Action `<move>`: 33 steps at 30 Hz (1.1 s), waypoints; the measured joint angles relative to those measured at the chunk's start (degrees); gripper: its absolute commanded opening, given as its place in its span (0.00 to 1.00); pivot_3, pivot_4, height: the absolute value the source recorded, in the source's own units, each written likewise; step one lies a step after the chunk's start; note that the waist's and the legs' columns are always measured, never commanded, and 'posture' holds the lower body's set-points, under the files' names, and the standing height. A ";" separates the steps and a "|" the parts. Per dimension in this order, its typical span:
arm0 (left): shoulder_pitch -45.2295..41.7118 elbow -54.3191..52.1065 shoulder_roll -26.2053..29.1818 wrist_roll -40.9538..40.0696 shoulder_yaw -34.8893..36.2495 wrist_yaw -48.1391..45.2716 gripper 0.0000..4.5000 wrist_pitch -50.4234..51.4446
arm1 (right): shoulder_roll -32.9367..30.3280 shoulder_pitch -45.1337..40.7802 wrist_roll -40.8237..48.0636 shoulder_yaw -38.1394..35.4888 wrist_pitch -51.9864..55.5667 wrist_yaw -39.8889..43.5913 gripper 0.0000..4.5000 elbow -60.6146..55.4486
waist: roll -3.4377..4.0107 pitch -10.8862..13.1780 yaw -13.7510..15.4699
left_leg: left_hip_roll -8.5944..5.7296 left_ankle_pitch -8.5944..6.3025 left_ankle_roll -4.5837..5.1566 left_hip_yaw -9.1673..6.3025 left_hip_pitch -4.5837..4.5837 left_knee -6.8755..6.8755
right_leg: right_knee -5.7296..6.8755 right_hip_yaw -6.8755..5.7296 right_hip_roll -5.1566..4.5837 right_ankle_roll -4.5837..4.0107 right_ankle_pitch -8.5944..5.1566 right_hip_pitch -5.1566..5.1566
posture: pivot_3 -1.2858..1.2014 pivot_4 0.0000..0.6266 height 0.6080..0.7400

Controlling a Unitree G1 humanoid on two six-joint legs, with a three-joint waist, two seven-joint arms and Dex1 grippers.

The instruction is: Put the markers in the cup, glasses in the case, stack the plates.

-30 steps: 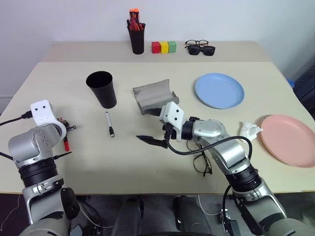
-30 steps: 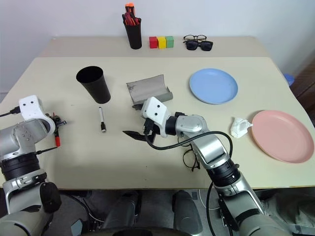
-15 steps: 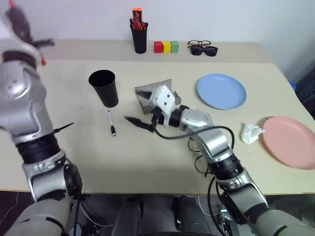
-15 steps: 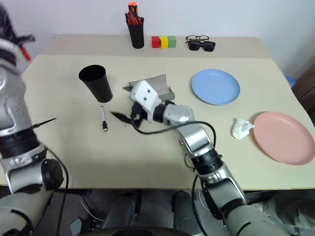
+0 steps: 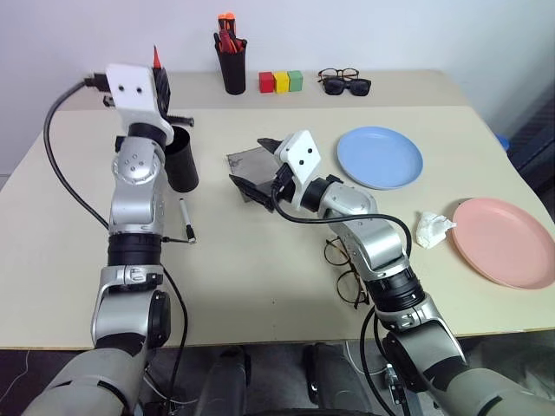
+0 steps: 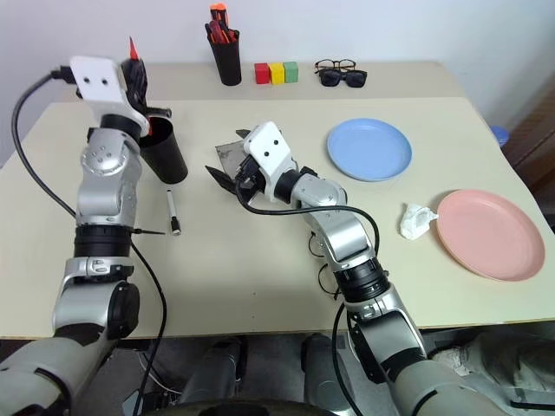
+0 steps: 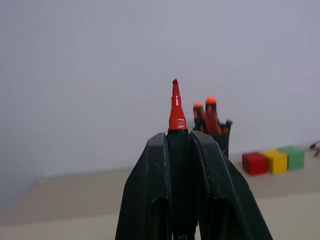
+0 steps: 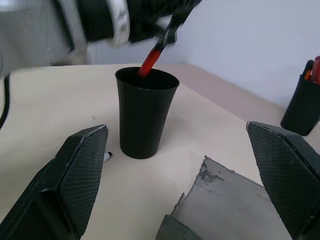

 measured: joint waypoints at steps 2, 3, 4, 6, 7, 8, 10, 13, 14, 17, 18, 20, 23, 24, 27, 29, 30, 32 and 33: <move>1.57 1.38 -0.32 0.38 -0.02 0.45 0.11 -0.46 | -0.09 0.02 0.00 -0.04 0.07 -0.20 1.00 -0.45 | 0.00 0.00 0.05 | 0.00 0.00 0.00 0.00 0.00 0.02 | 0.00 0.00 0.00 0.00 0.00 0.01 | 0.52 0.24 1.00; 1.96 1.69 -0.54 0.41 0.00 0.79 0.23 -0.52 | -0.12 0.01 0.00 -0.08 0.09 -0.30 1.00 -0.55 | -0.01 0.00 0.08 | 0.00 0.00 0.00 0.00 0.00 0.02 | 0.00 0.00 0.00 0.00 0.00 0.01 | 0.52 0.24 1.00; 2.18 1.85 -0.59 0.51 0.00 1.29 0.33 -0.60 | -0.15 0.01 0.01 -0.12 0.09 -0.32 1.00 -0.60 | 0.00 0.00 0.09 | 0.00 0.00 0.00 0.00 0.00 0.02 | 0.00 0.00 0.00 0.00 0.00 0.01 | 0.52 0.24 1.00; 2.22 1.85 -0.62 0.50 0.12 1.78 0.56 -0.72 | -0.18 0.01 0.01 -0.14 0.09 -0.32 1.00 -0.61 | 0.00 0.00 0.11 | 0.00 0.00 0.00 0.00 0.00 0.02 | 0.00 0.00 0.00 0.01 0.00 0.01 | 0.52 0.24 1.00; 2.23 1.59 -0.83 0.26 0.29 2.03 0.66 -0.74 | -0.18 0.01 0.02 -0.14 0.08 -0.30 1.00 -0.61 | 0.00 0.00 0.11 | 0.00 0.00 0.00 0.00 0.00 0.02 | 0.00 0.00 0.00 0.00 0.00 0.02 | 0.52 0.24 1.00; 2.28 1.02 -1.19 -0.02 0.58 2.31 0.66 -0.74 | -0.18 0.00 0.02 -0.14 0.08 -0.27 1.00 -0.61 | -0.01 0.00 0.12 | 0.00 0.00 0.00 0.00 0.00 0.02 | 0.00 0.00 0.00 0.00 0.00 0.02 | 0.52 0.24 1.00; 2.61 -1.25 -1.97 -1.31 1.94 3.16 0.66 -0.72 | -0.16 -0.01 0.05 -0.14 0.07 -0.12 1.00 -0.61 | 0.00 0.00 0.11 | 0.00 0.00 0.00 -0.01 0.00 0.01 | -0.01 0.00 0.00 0.01 0.00 0.01 | 0.52 0.24 1.00; 3.08 -7.83 -2.85 -3.42 4.62 5.97 0.66 -0.54 | -0.20 -0.01 0.07 -0.17 0.07 0.22 1.00 -0.60 | 0.00 0.00 -0.08 | 0.01 0.00 0.00 -0.01 0.00 0.00 | 0.00 0.00 0.00 0.01 0.00 0.00 | 0.52 0.24 1.00; 3.85 -11.72 -2.90 -4.05 5.88 7.03 0.66 -0.07 | -0.24 -0.03 0.06 -0.20 0.07 0.29 1.00 -0.59 | 0.00 0.00 -0.09 | 0.01 0.00 0.00 -0.02 0.00 0.00 | 0.01 0.00 0.00 0.00 0.00 0.00 | 0.52 0.24 1.00; 10.27 -25.07 -3.35 -6.48 9.20 9.08 0.72 3.02 | -0.31 -0.02 0.05 -0.28 0.05 0.49 1.00 -0.56 | 0.02 -0.01 -0.18 | 0.03 0.00 0.00 0.01 0.03 -0.03 | -0.01 0.05 0.01 0.00 0.00 0.00 | 0.52 0.24 1.00; 14.30 -30.40 -3.37 -8.46 10.14 8.71 0.78 4.91 | -0.36 -0.01 0.05 -0.29 0.04 0.65 1.00 -0.55 | 0.03 -0.01 -0.21 | 0.03 -0.01 0.01 0.02 0.03 -0.04 | -0.02 0.07 0.00 0.00 0.00 0.00 | 0.52 0.24 1.00; 21.19 -37.49 -3.56 -12.21 11.12 7.55 0.97 8.79 | -0.75 0.07 0.05 -0.44 0.05 0.81 1.00 -0.52 | 0.03 0.00 0.04 | 0.04 -0.01 0.01 0.01 0.02 0.00 | 0.01 0.07 0.01 0.00 0.00 0.01 | 0.52 0.24 1.00; 29.58 -46.40 -2.74 -17.81 12.16 5.32 0.99 16.60 | -0.85 0.16 0.06 -0.49 0.04 1.01 1.00 -0.47 | 0.03 0.00 0.41 | 0.02 -0.01 0.01 0.00 0.03 0.05 | -0.03 0.04 0.00 -0.01 0.00 0.11 | 0.52 0.24 1.00; 32.84 -49.75 -1.00 -20.03 11.98 4.30 0.99 21.10 | -0.76 0.20 0.10 -0.42 0.02 1.37 1.00 -0.51 | 0.01 -0.02 0.31 | 0.02 -0.01 0.02 0.01 0.04 0.05 | -0.04 0.05 0.01 -0.01 0.00 0.14 | 0.52 0.24 1.00; 38.97 -54.67 4.33 -22.64 9.25 3.72 0.99 36.16 | -0.88 0.16 0.16 -0.46 -0.03 2.18 1.00 -0.30 | 0.06 0.00 0.15 | 0.03 -0.02 0.04 -0.01 0.14 0.01 | 0.00 0.05 0.03 -0.02 -0.01 0.19 | 0.52 0.24 1.00; 39.56 -54.56 5.47 -23.40 6.08 5.37 0.99 49.33 | -0.80 0.14 0.20 -0.48 -0.13 2.73 1.00 0.11 | 0.14 0.03 0.14 | 0.02 -0.02 0.04 -0.01 0.15 0.03 | 0.01 0.05 0.04 -0.02 -0.01 0.20 | 0.52 0.24 1.00; 38.15 -53.52 4.17 -23.90 5.36 7.07 0.99 55.93 | -0.67 0.13 0.19 -0.46 -0.14 2.96 1.00 0.31 | 0.12 0.03 0.13 | 0.02 -0.02 0.04 -0.03 0.14 0.04 | 0.00 0.04 0.04 -0.01 -0.01 0.21 | 0.52 0.24 1.00; 34.06 -51.36 0.55 -24.54 5.83 10.14 0.99 65.09 | -0.25 0.09 0.17 -0.33 -0.29 3.25 1.00 0.35 | 0.08 0.03 0.10 | 0.02 -0.02 0.04 -0.05 0.13 0.05 | 0.00 0.01 0.05 -0.01 -0.01 0.20 | 0.52 0.24 1.00; 31.79 -50.62 -0.63 -24.55 6.12 11.24 0.99 68.59 | -0.17 0.07 0.17 -0.24 -0.34 3.42 1.00 0.34 | 0.07 0.02 0.09 | 0.02 -0.02 0.04 -0.07 0.13 0.05 | 0.00 -0.01 0.05 -0.01 -0.01 0.20 | 0.52 0.24 1.00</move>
